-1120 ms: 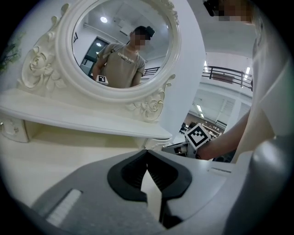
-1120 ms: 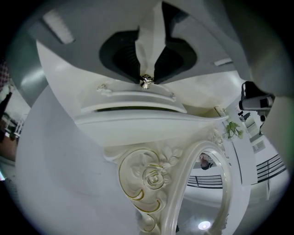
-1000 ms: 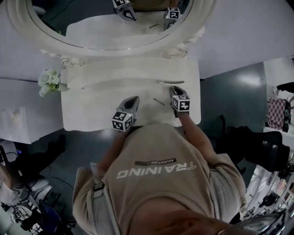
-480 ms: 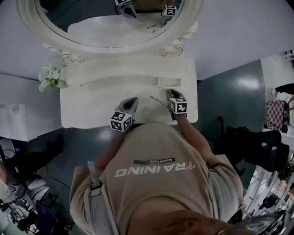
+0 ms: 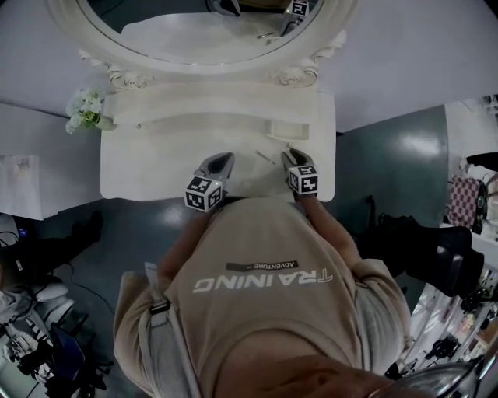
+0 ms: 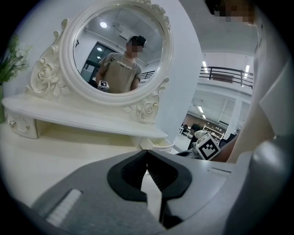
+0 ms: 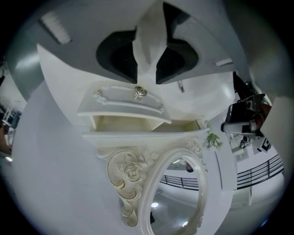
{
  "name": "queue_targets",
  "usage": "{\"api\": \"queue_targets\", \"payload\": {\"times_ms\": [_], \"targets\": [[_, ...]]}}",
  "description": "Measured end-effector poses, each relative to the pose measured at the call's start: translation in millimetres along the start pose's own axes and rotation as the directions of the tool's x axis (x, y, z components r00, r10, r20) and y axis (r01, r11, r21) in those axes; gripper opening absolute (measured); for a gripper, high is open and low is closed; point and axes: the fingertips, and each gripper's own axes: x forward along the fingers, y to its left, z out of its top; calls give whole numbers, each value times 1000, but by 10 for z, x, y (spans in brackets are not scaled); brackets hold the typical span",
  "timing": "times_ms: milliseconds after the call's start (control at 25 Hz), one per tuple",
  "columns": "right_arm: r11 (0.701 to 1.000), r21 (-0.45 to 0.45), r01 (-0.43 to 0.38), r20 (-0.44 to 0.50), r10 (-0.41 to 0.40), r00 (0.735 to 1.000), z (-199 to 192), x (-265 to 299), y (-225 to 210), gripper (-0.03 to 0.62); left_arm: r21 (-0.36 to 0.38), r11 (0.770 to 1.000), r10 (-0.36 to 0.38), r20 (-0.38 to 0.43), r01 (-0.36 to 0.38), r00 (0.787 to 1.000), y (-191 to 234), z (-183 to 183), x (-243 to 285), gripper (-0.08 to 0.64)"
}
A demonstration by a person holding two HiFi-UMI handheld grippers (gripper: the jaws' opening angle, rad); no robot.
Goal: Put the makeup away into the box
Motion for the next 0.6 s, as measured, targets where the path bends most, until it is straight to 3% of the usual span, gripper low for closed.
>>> {"api": "queue_targets", "payload": {"times_ms": [160, 320, 600], "targets": [[985, -134, -105, -76, 95, 993, -269, -58, 342, 130, -25, 999, 26, 0, -26, 1000, 63, -81, -64, 6], [918, -325, -225, -121, 196, 973, -216, 13, 767, 130, -32, 999, 31, 4, -31, 1000, 85, -103, -96, 6], [866, -405, -294, -157, 252, 955, 38, 324, 1029, 130, -40, 999, 27, 6, -27, 1000, 86, -145, -145, 6]]}}
